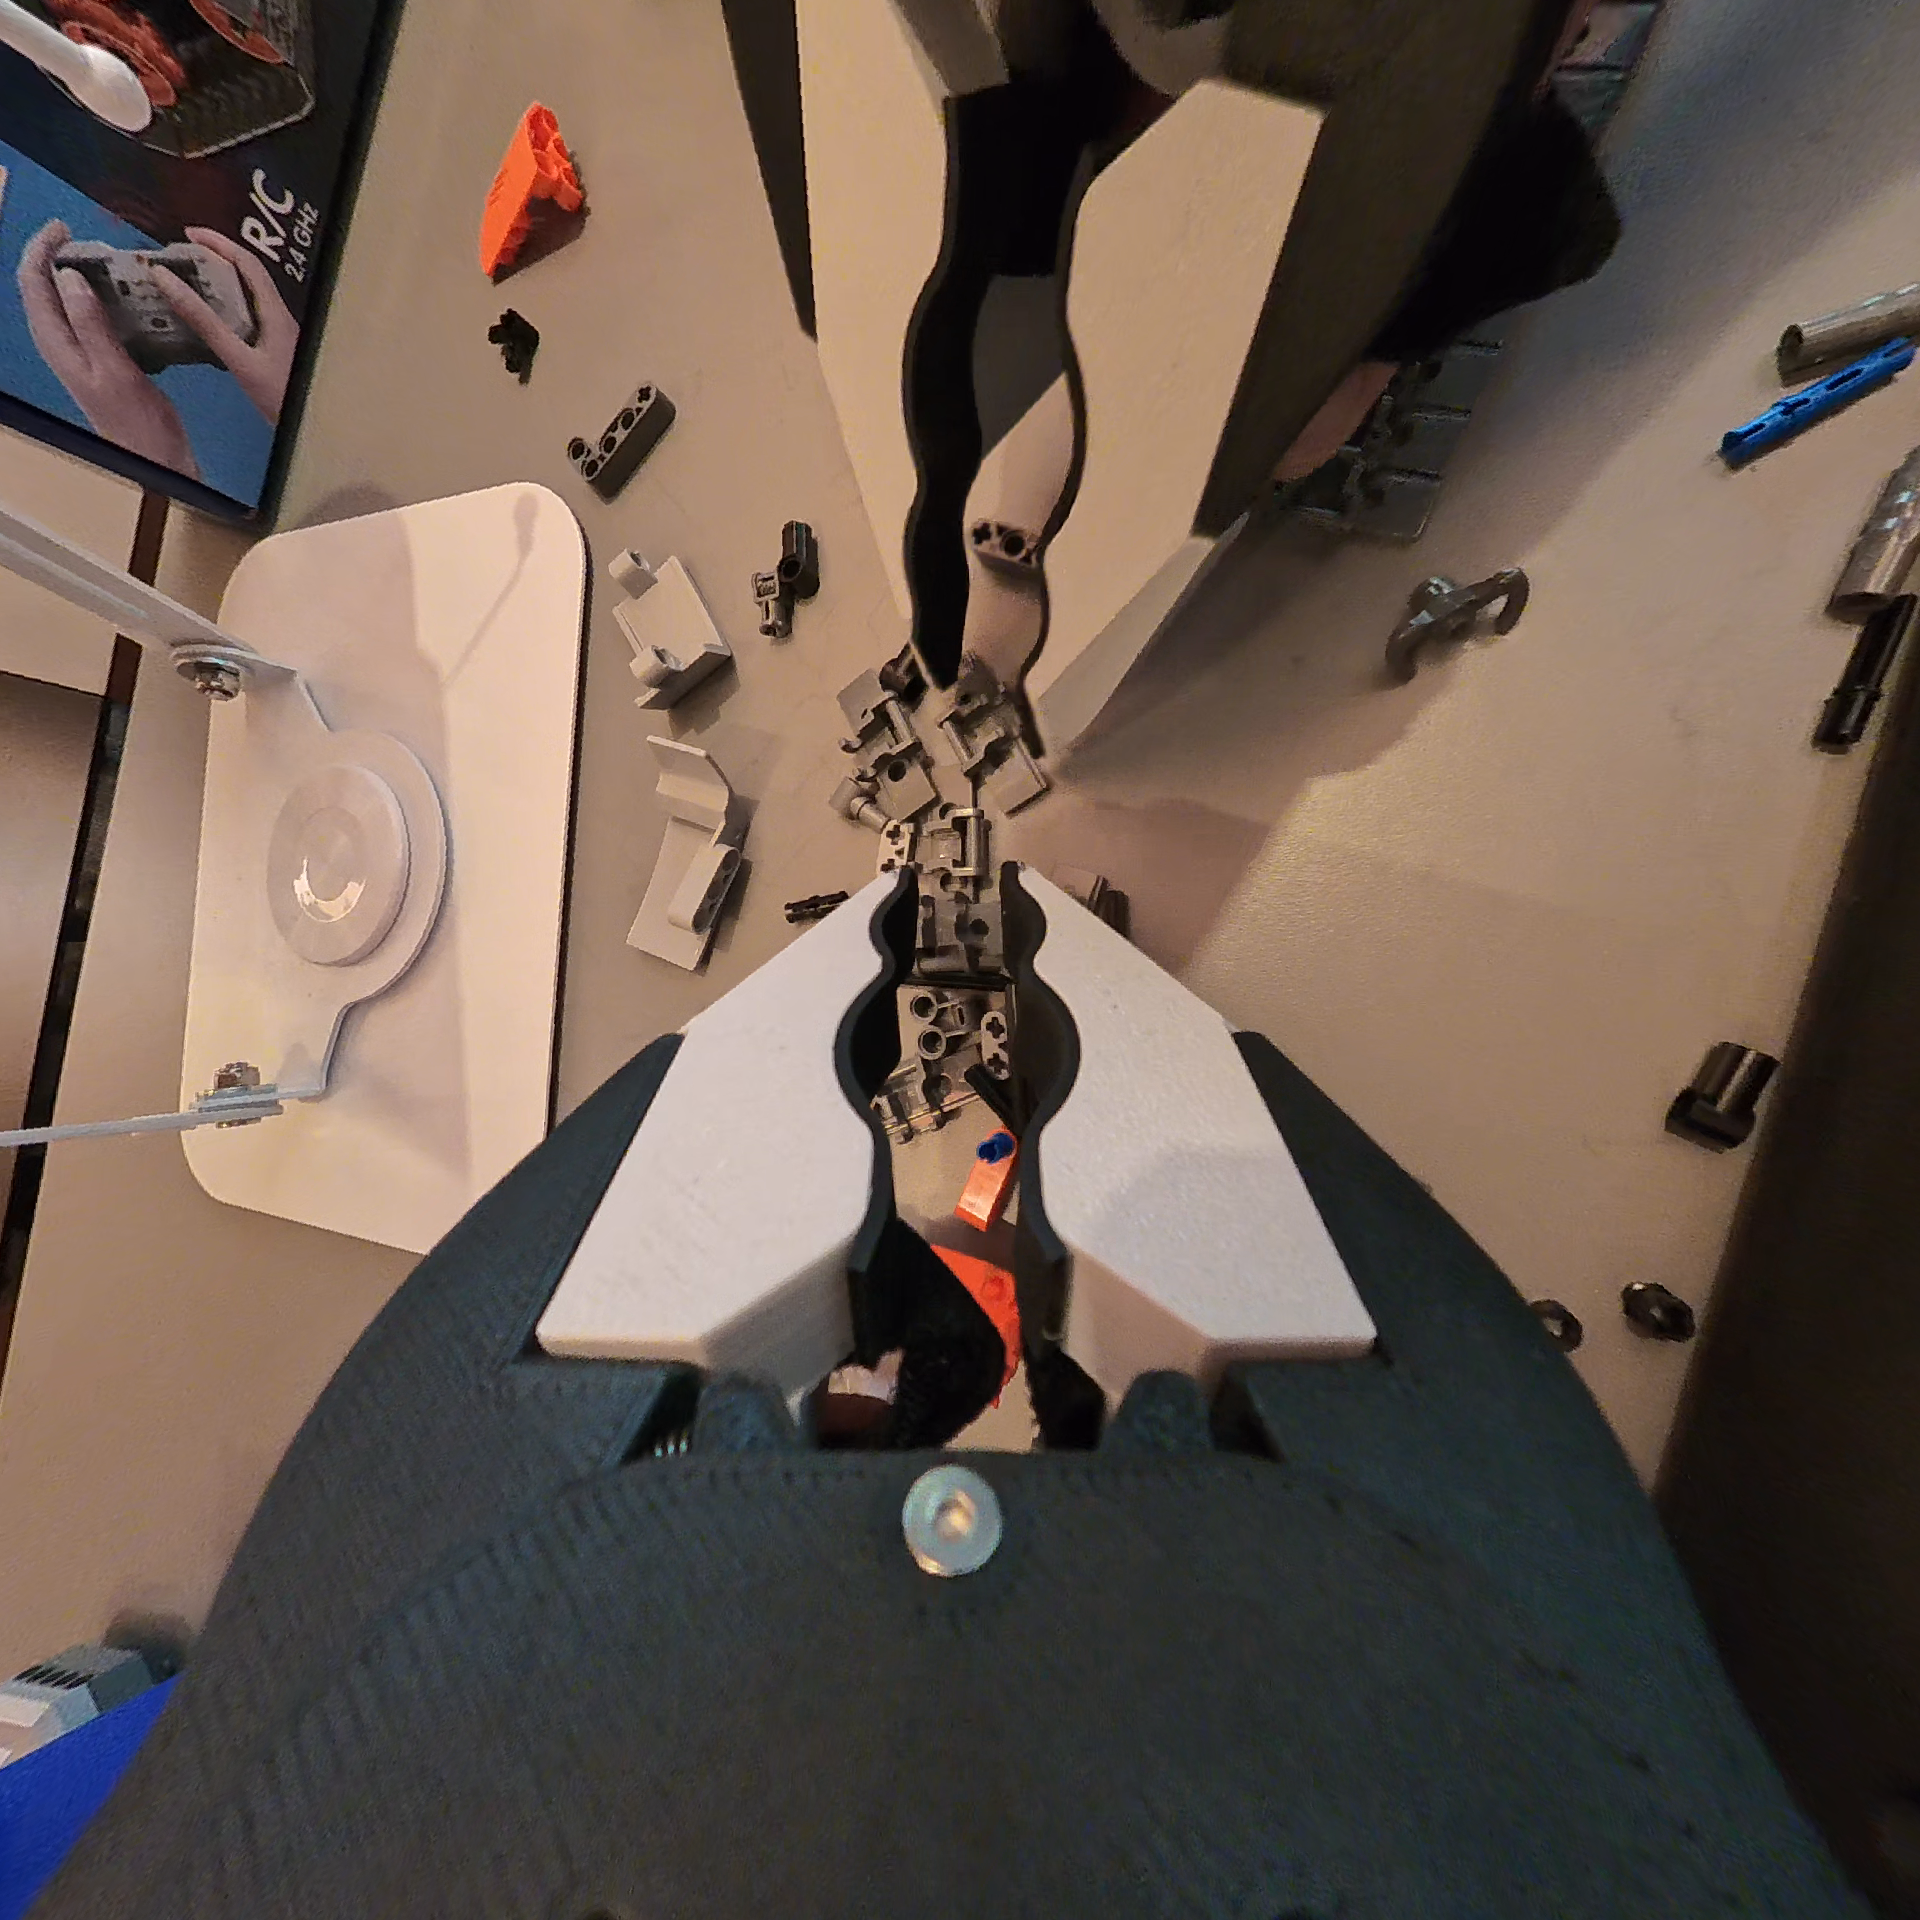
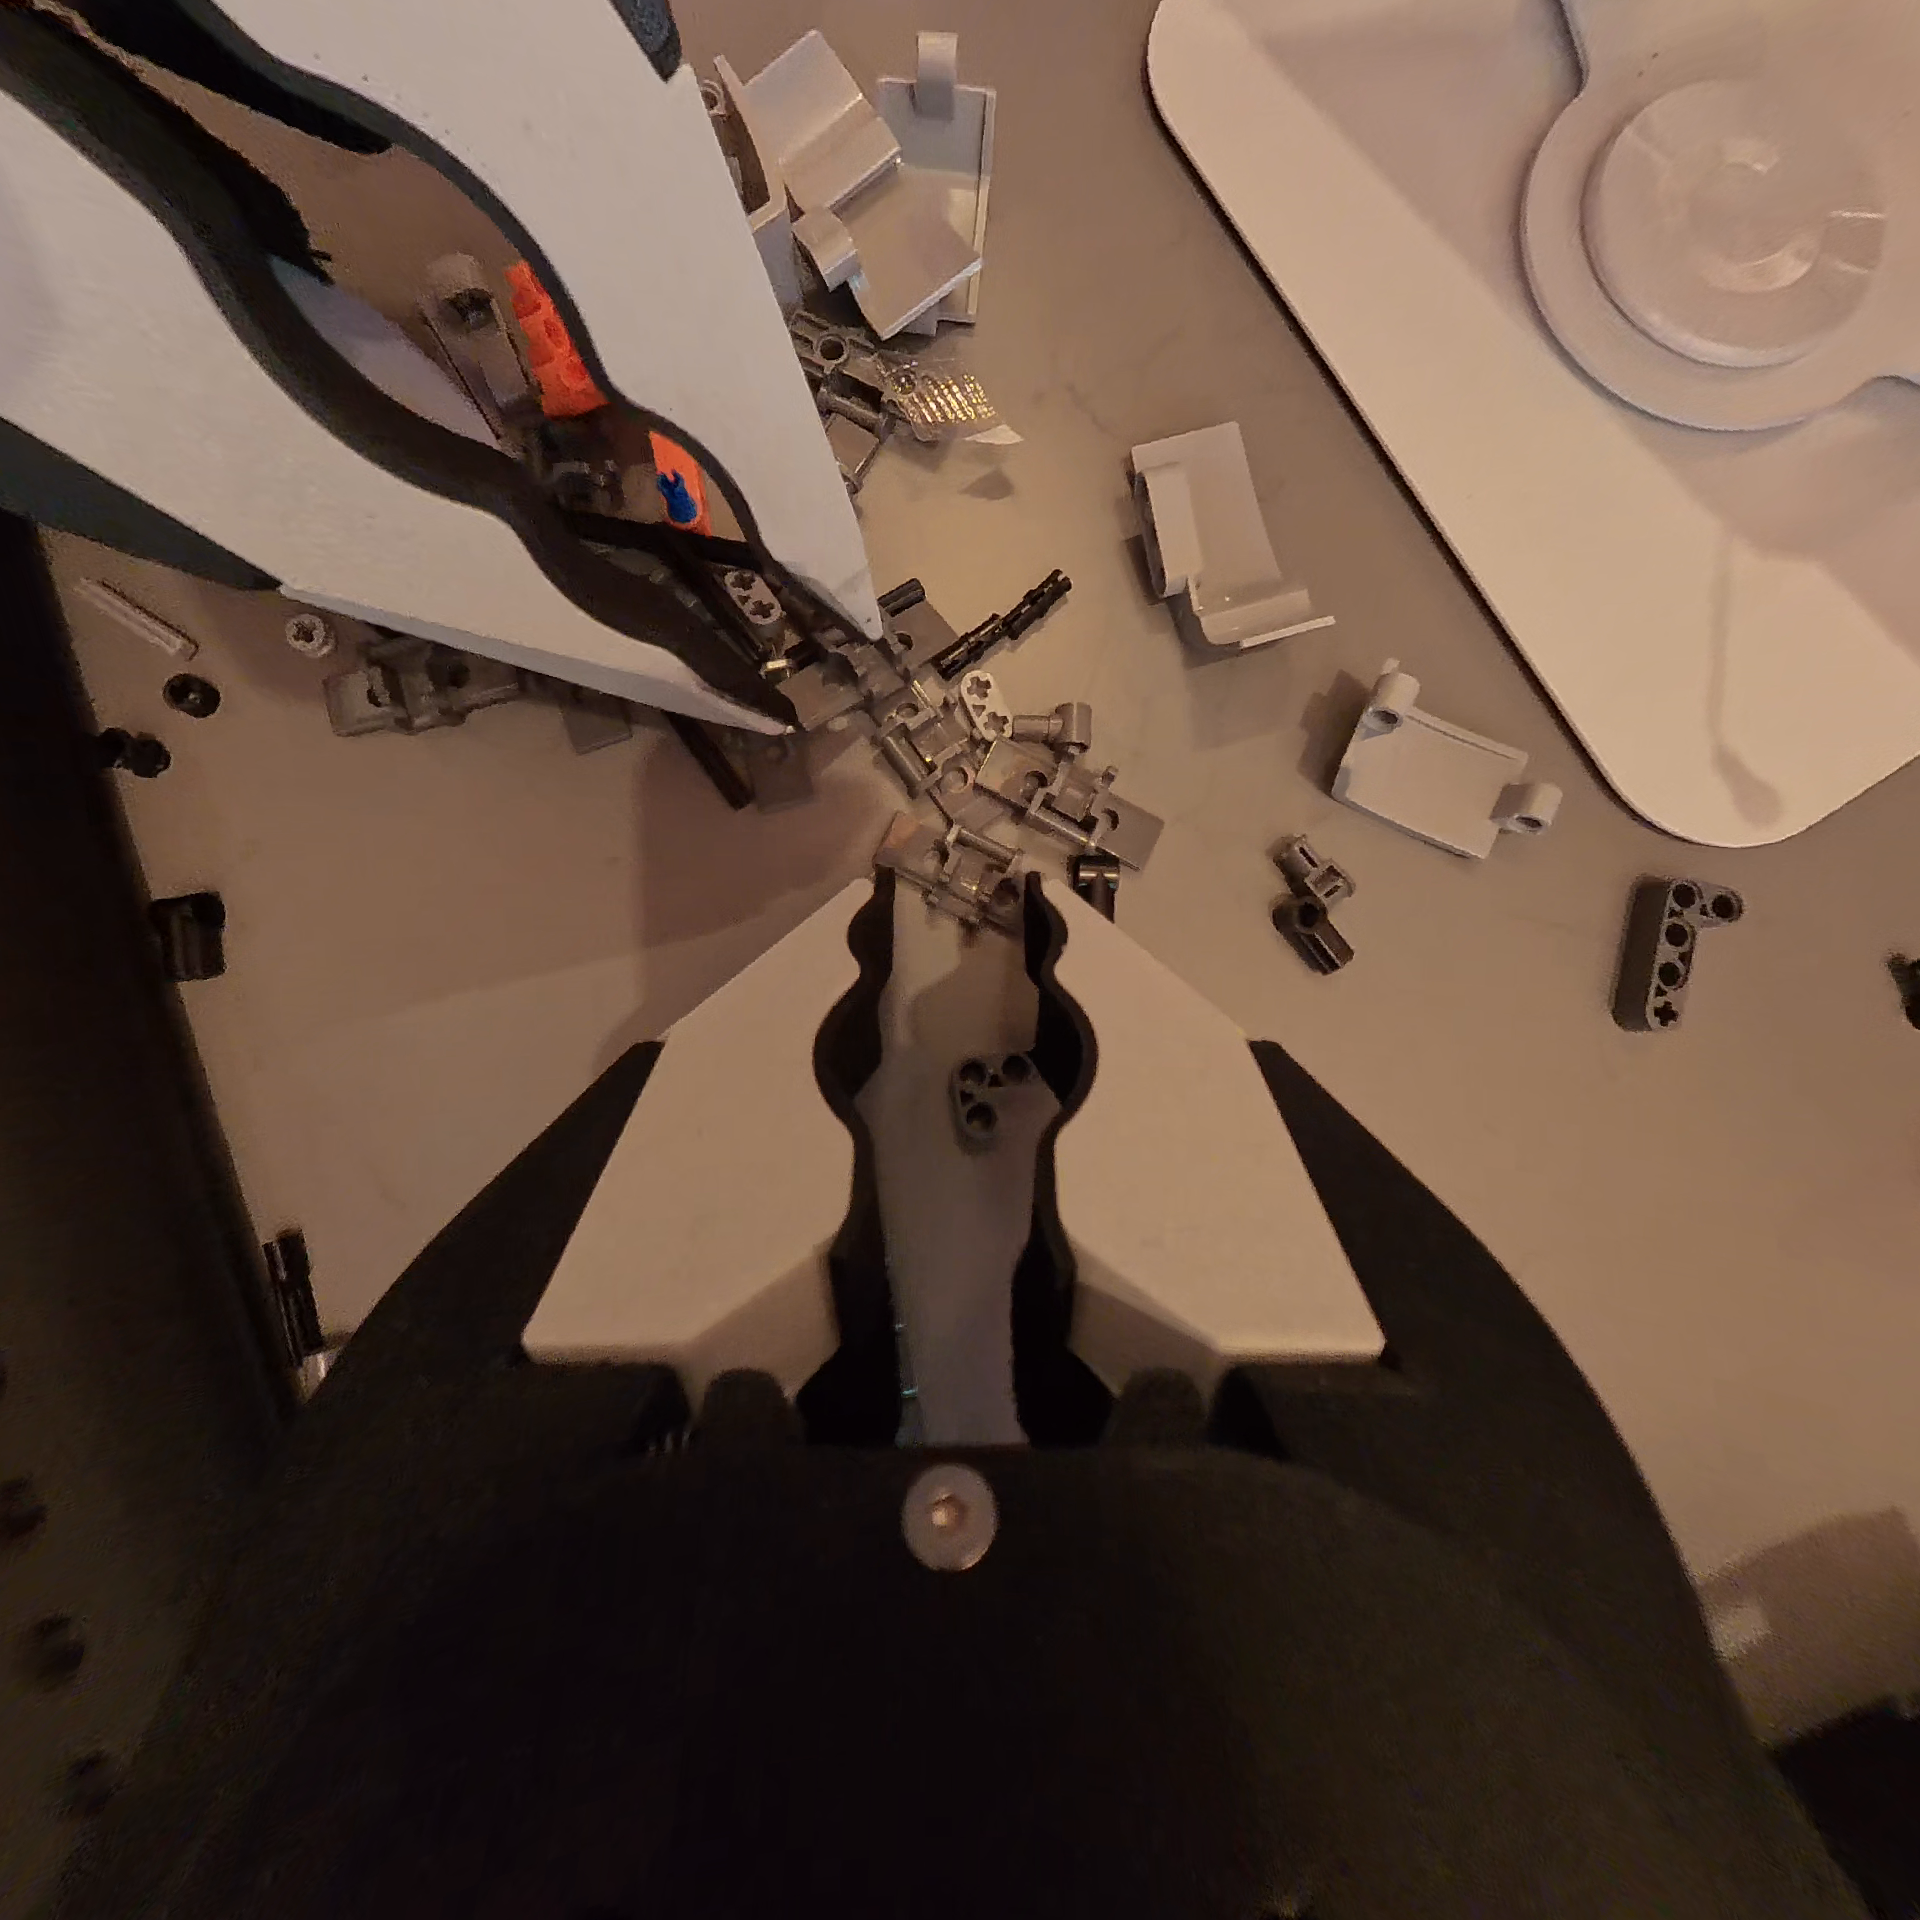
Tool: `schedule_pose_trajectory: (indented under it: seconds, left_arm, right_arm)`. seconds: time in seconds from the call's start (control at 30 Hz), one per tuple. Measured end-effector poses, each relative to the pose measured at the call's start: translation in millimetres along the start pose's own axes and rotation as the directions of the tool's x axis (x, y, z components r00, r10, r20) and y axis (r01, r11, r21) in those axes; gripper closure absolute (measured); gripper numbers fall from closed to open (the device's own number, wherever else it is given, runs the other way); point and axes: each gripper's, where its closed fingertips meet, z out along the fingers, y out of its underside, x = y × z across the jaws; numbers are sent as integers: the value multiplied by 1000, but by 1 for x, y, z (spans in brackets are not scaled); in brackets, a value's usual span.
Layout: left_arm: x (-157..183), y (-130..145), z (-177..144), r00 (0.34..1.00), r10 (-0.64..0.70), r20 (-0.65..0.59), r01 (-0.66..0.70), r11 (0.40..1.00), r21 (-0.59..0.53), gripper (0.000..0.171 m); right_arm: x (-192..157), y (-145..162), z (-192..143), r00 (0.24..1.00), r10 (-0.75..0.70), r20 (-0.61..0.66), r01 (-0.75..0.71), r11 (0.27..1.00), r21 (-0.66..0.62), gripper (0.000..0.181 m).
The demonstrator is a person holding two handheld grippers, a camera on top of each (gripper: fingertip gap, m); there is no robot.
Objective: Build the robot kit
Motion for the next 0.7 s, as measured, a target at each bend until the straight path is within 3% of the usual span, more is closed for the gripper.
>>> schedule_pose_trajectory:
  seconds: [0.13,0.33,0.5,0.7]
  left_arm:
    - [1,0,0,1000,5,-2,-5,1000,-2,157]
    - [4,-1,1,1000,10,-8,-10,1000,5,157]
    - [20,-29,1,998,48,-43,-44,995,87,156]
    - [53,-65,18,985,151,-85,-139,982,131,154]
  right_arm:
    - [1,-1,5,1000,-11,-24,11,1000,4,170]
    - [-2,1,-11,997,-72,3,72,997,25,171]
    - [0,21,-78,984,-179,14,177,978,110,173]
    - [19,99,-151,978,-207,-18,208,977,51,173]
